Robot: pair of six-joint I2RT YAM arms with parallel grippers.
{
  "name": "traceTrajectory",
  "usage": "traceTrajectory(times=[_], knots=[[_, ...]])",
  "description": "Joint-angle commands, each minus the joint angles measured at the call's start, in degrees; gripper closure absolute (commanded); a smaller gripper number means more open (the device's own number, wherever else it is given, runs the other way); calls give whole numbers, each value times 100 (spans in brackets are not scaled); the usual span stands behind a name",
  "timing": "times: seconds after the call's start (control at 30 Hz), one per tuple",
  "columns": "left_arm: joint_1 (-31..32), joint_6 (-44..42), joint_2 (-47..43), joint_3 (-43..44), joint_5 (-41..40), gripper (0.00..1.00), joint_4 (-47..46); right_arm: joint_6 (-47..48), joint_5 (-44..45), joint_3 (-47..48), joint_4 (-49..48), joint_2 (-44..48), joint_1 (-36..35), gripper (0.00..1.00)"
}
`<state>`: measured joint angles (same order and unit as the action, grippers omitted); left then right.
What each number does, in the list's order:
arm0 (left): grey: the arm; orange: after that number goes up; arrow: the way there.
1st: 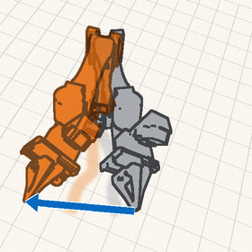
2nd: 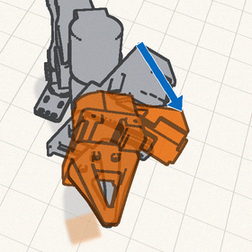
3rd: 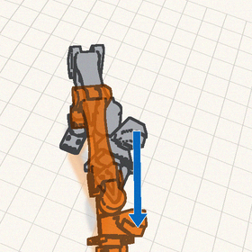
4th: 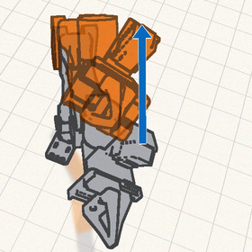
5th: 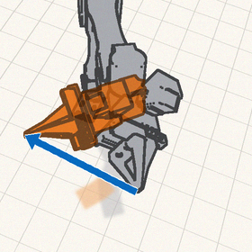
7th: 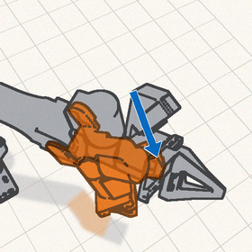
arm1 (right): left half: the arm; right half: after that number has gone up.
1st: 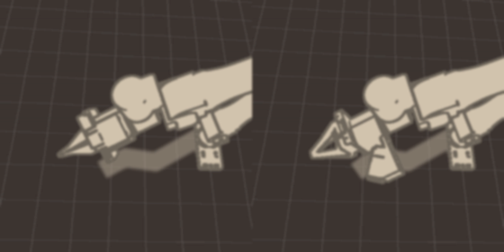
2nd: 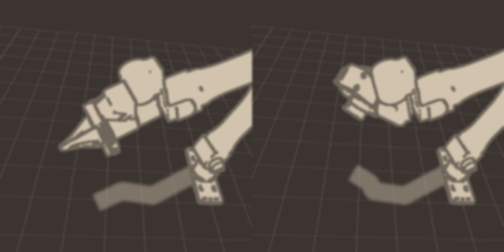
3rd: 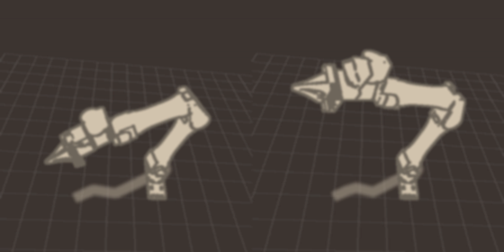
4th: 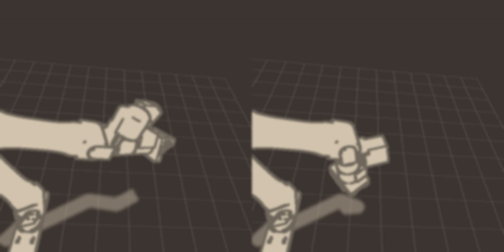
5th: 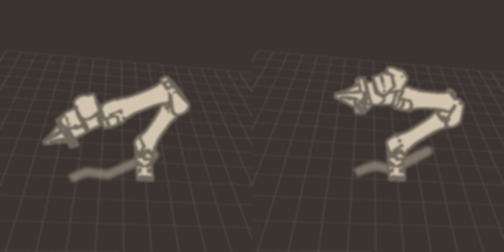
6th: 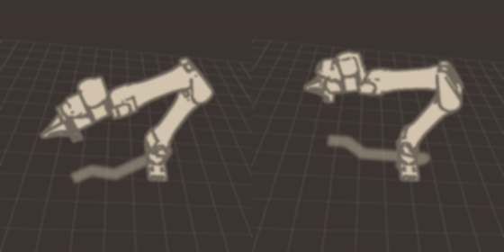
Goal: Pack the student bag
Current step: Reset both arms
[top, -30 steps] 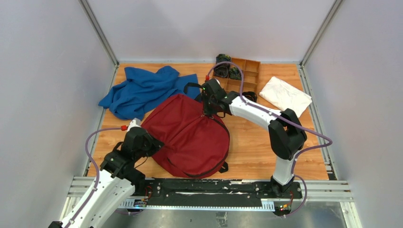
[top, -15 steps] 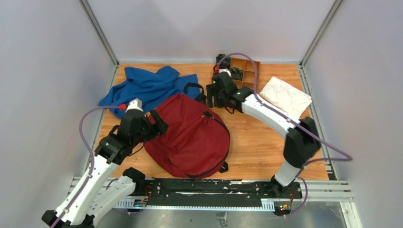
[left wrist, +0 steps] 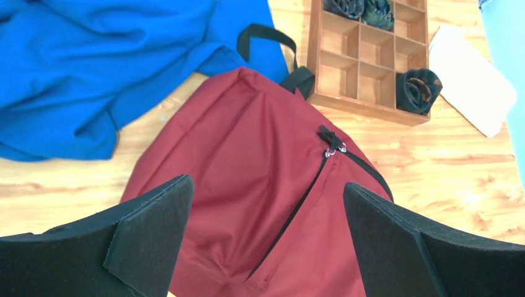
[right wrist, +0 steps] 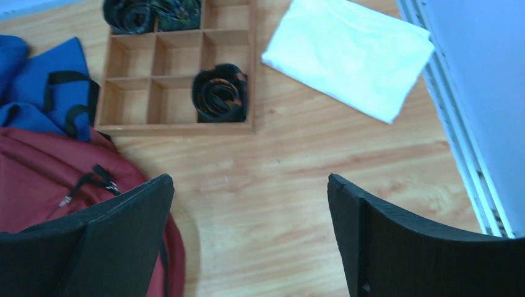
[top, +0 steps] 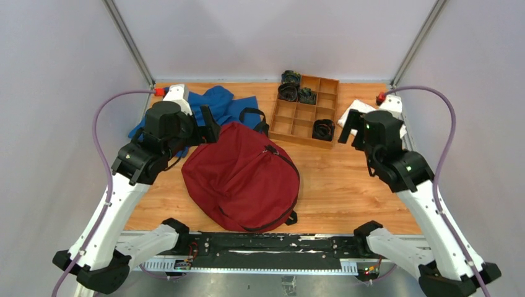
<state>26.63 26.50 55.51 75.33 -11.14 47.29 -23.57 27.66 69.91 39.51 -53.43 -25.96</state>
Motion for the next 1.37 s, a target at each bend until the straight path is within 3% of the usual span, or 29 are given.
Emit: traceTrajectory(times=[0.0, 0.13, 0.4, 0.6, 0.83, 1.03, 1.33], knots=[[-35, -639, -46, 310, -160, 0, -64, -189, 582, -212, 840, 574, 65, 1], [-35, -717, -183, 278, -328, 0, -176, -200, 933, -332, 1006, 1008, 60, 1], [-35, -53, -457, -367, -287, 0, -416, -558, 1378, -648, 1146, 1431, 62, 1], [-35, -225, -283, -92, -372, 0, -275, -725, 1730, -677, 1143, 1483, 59, 1], [-35, -8, -286, -177, 72, 0, -298, -777, 1836, -1072, 853, 1645, 66, 1], [-35, 92, -637, -513, 53, 0, -632, -224, 762, -979, 552, 1518, 65, 1], [-35, -91, -911, -701, 34, 0, -480, 55, 500, -817, 428, 1372, 64, 2]])
